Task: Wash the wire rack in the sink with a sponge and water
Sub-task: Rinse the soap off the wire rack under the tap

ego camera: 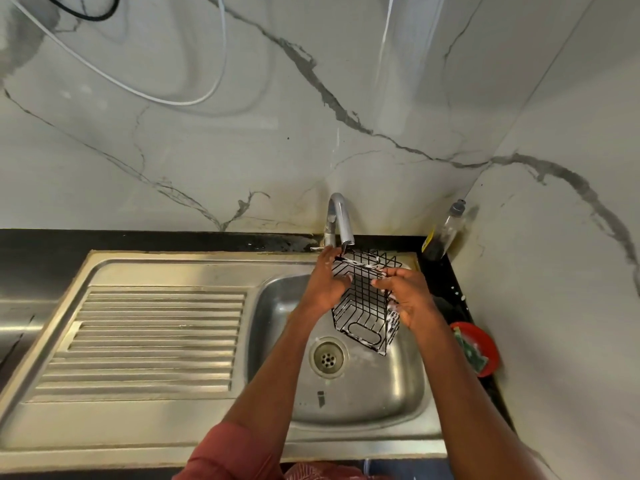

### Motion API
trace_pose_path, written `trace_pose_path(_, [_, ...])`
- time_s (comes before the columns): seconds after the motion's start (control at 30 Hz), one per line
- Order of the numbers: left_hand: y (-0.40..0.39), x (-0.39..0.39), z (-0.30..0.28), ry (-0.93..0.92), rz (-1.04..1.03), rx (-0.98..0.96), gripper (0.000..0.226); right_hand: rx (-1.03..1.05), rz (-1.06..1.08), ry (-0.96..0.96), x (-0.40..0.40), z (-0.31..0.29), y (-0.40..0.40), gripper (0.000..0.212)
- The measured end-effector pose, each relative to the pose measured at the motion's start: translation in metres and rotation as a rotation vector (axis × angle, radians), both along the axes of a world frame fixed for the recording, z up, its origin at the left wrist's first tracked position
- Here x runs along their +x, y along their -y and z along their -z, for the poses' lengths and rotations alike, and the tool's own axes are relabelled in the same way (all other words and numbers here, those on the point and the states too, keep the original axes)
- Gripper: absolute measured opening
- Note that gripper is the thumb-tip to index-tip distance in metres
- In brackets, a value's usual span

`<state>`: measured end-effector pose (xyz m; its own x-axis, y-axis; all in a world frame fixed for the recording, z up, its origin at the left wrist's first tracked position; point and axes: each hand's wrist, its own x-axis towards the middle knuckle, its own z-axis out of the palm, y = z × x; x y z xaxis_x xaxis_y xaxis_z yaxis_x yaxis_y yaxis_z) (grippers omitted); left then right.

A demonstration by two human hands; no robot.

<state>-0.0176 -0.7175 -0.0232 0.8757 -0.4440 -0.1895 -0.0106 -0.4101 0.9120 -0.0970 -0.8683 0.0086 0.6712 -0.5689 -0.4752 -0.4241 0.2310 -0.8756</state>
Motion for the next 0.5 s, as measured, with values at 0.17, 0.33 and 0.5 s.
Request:
trace_pose_path(0.17, [-0.011, 0.005, 0.009, 0.023, -0.059, -0.003, 0.069, 0.046, -0.022, -0.032, -0.001, -0.002, -0.006, 0.022])
trace_pose_path(0.33, [-0.023, 0.008, 0.006, -0.014, -0.212, -0.011, 0.059, 0.02, -0.062, -0.018, 0.001, -0.008, -0.007, 0.019])
trace_pose_path(0.5, [-0.035, 0.004, 0.001, 0.062, -0.221, 0.099, 0.059, -0.019, -0.169, -0.06, 0.02, -0.02, -0.01, 0.013])
